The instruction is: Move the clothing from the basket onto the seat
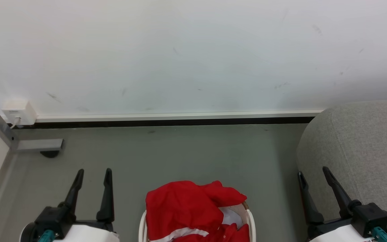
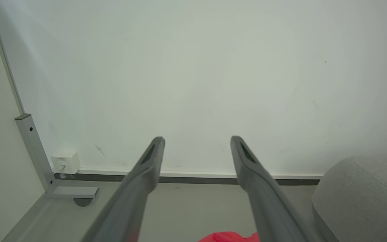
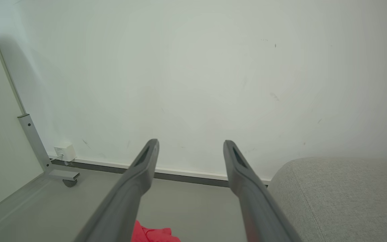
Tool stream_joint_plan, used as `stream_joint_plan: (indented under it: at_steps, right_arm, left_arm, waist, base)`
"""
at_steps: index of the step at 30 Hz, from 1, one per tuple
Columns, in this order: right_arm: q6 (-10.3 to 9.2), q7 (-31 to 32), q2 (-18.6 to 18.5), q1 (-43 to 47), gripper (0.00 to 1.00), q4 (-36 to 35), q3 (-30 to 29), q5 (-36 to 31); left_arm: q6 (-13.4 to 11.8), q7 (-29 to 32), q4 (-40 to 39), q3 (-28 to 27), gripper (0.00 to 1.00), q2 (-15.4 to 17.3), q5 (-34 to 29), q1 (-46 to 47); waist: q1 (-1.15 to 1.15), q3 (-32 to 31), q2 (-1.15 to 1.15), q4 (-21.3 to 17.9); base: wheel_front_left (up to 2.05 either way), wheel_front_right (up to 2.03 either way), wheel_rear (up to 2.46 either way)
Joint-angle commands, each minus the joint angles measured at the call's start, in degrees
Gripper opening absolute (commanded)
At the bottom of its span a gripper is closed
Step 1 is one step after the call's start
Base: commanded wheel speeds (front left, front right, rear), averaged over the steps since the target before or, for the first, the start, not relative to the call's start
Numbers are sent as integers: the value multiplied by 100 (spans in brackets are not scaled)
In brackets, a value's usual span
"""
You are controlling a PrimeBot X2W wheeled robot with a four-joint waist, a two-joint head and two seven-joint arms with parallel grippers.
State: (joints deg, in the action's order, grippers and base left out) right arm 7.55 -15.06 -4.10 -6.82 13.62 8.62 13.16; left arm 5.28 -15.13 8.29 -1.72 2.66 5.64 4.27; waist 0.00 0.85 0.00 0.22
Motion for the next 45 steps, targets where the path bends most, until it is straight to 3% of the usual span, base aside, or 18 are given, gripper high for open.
stream_joint_plan:
  at_steps: [1, 16, 31, 38, 45]
  right_arm:
    - [-12, -18, -21, -34, 100, 10, -4, -3]
    - [-12, -17, -58, -89, 100, 21, 16, 68]
    - [-12, -10, 1, -293, 100, -53, -94, 115]
    - [-12, -10, 74, -422, 100, -144, -188, 237]
    - [-12, -10, 112, -606, 100, -265, -164, 286]
  left_arm:
    - [11, -4, 4, -19, 100, 41, 87, 10]
    - [32, -4, 24, 5, 100, 40, 98, 16]
    - [135, -3, 325, 23, 100, 68, -57, 377]
    - [200, -3, 1018, 229, 100, 278, -117, 772]
    - [220, 3, 2526, 774, 100, 625, -64, 1436]
  waist:
    - [0, -2, 0, -2]
    - [0, 98, 0, -111]
    - [0, 766, 0, -796]
    - [0, 1245, 0, -1235]
    - [0, 1774, 0, -1669]
  base:
    - [0, 0, 0]
    - [0, 0, 0]
    - [0, 0, 0]
    - [0, 0, 0]
    - [0, 0, 0]
